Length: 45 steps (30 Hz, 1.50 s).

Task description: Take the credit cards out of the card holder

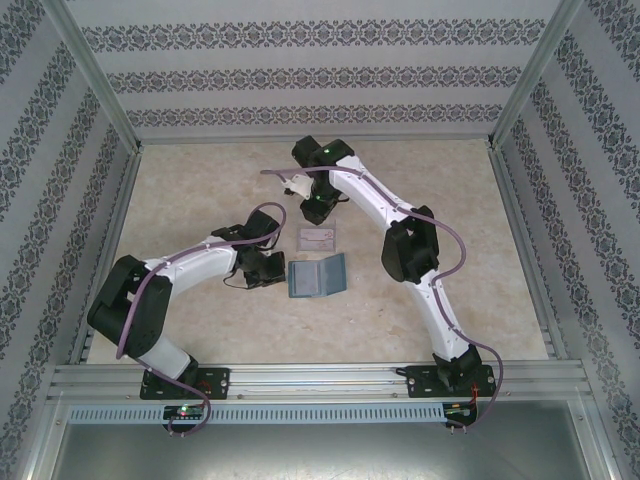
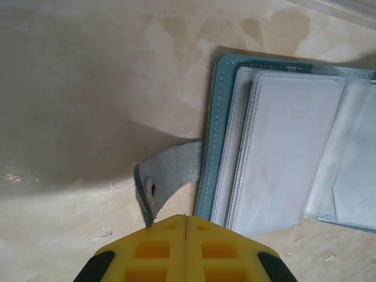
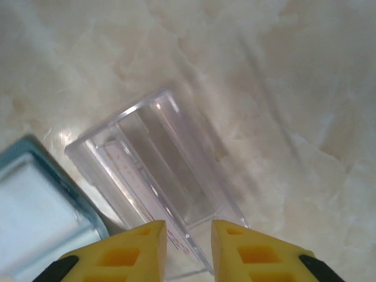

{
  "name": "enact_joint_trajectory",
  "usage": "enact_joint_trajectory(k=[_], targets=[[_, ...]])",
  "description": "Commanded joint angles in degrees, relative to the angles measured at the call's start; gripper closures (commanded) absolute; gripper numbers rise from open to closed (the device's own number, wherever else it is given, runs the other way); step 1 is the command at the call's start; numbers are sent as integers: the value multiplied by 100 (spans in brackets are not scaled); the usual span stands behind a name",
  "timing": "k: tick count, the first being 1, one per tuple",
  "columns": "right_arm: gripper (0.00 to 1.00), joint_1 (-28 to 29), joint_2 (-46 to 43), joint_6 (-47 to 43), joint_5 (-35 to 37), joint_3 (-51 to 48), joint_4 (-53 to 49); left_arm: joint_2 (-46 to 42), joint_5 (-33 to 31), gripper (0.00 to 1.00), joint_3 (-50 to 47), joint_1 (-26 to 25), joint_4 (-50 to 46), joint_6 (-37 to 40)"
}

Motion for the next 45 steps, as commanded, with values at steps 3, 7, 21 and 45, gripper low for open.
enact_joint_trajectory(k=[3, 7, 21, 45], targets=[[73, -29, -842, 2093, -24, -957, 909, 215, 112, 96, 192, 78, 229, 144], [78, 17, -1311, 3470, 397, -1778, 1544, 330, 167, 96, 238, 78, 326, 157], [84, 276, -2838, 5237, 82, -3894, 2880, 467, 260, 96, 335, 85, 419, 193], [83, 615, -3650, 5936, -1256, -6149, 4228, 531, 944, 96, -221, -62, 440, 223]])
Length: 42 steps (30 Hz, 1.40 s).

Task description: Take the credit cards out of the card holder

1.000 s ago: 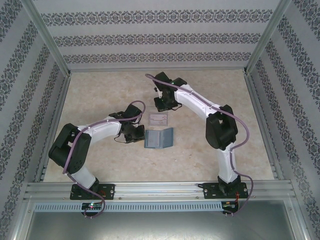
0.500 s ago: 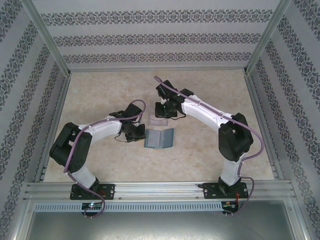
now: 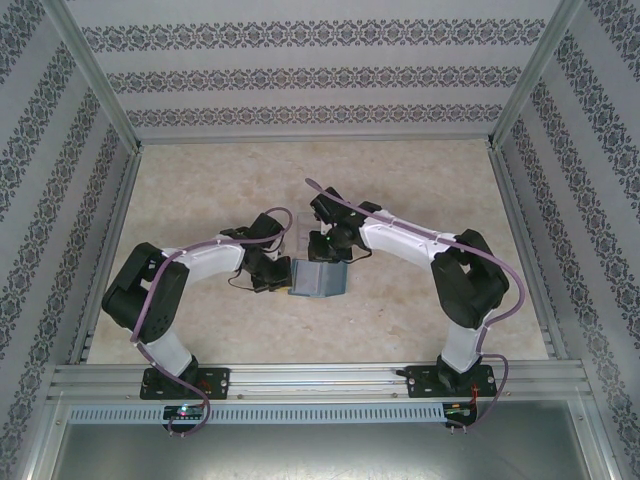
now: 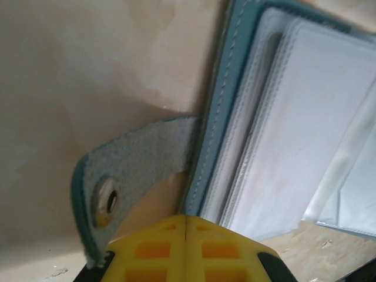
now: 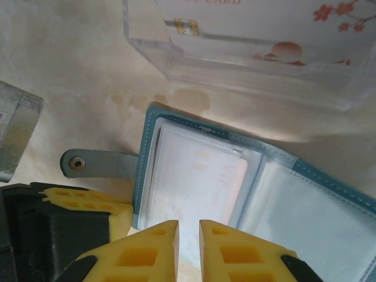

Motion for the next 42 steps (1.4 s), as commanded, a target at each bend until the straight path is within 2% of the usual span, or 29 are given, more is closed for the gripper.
enact_joint_trajectory(k=[1, 9, 18, 34, 42], targets=[[83, 26, -252, 171, -342, -186, 309, -49, 163, 96, -176, -71, 73, 52], [83, 96, -163, 397, -742, -458, 720, -241, 280, 96, -224, -73, 310, -147], [84, 154, -33, 525, -835, -495, 863, -491, -213, 97, 47, 61, 169, -188], [85, 250, 325, 673, -917, -405, 994, 219, -123, 97, 498, 343, 67, 220], [84, 343, 612, 727, -1002, -240, 1038, 353, -72, 97, 356, 397, 47, 311]])
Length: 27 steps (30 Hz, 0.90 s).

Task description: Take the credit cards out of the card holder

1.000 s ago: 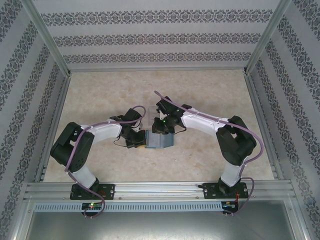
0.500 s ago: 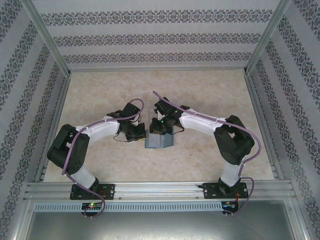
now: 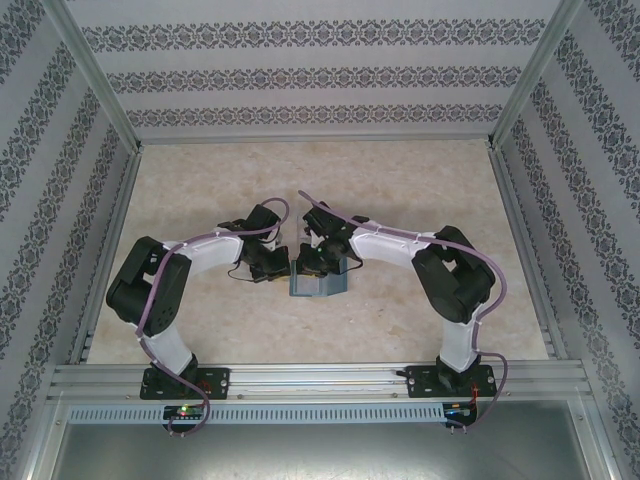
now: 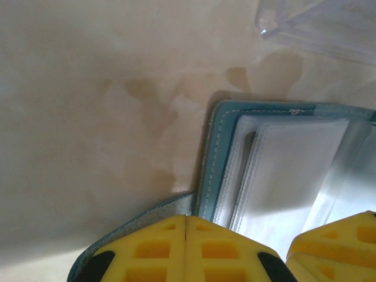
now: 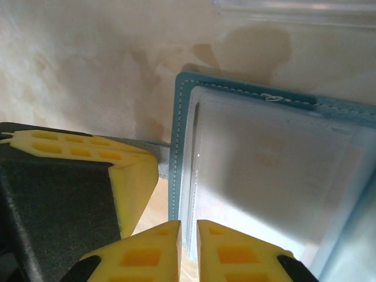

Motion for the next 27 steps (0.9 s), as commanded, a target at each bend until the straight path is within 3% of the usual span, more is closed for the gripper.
enact_joint_trajectory(k=[1, 8, 27], targets=[[84, 93, 160, 83, -119, 178, 53, 82, 21, 97, -31, 73, -63, 145], [80, 129, 349, 28, -66, 297, -92, 33, 62, 97, -225, 81, 30, 90], [61, 191, 298, -274, 919, 521, -1277, -41, 81, 97, -334, 74, 96, 48]])
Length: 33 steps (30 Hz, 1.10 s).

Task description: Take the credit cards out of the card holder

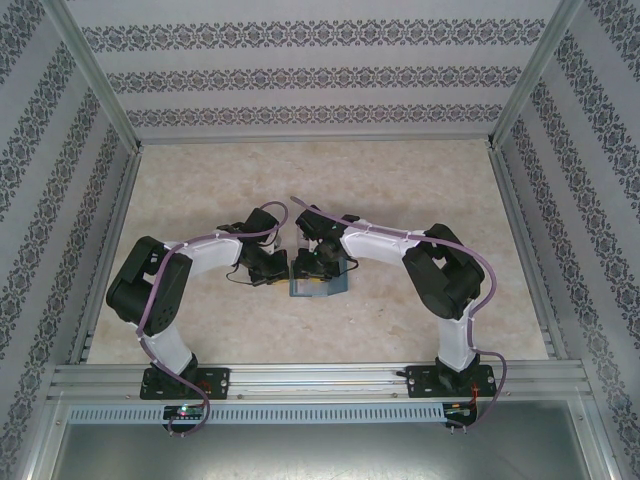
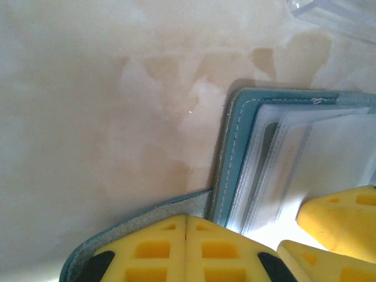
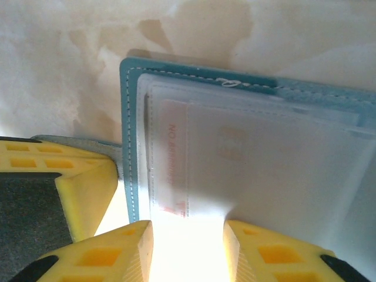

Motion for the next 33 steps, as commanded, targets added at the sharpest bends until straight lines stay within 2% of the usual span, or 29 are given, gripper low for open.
enact_joint_trajectory(k=[1, 20, 28, 33], targets=[[60, 72, -40, -141, 432, 109, -515, -43, -26, 97, -155, 40, -9, 22], [43, 154, -238, -338, 1344, 454, -1507, -78, -45, 97, -156, 47, -29, 14], [42, 148, -322, -347, 1569, 417, -1730, -56, -40, 97, -144, 46, -17, 5], [49, 152, -422, -326, 1496, 353, -1643, -37, -27, 97, -126, 42, -17, 9]])
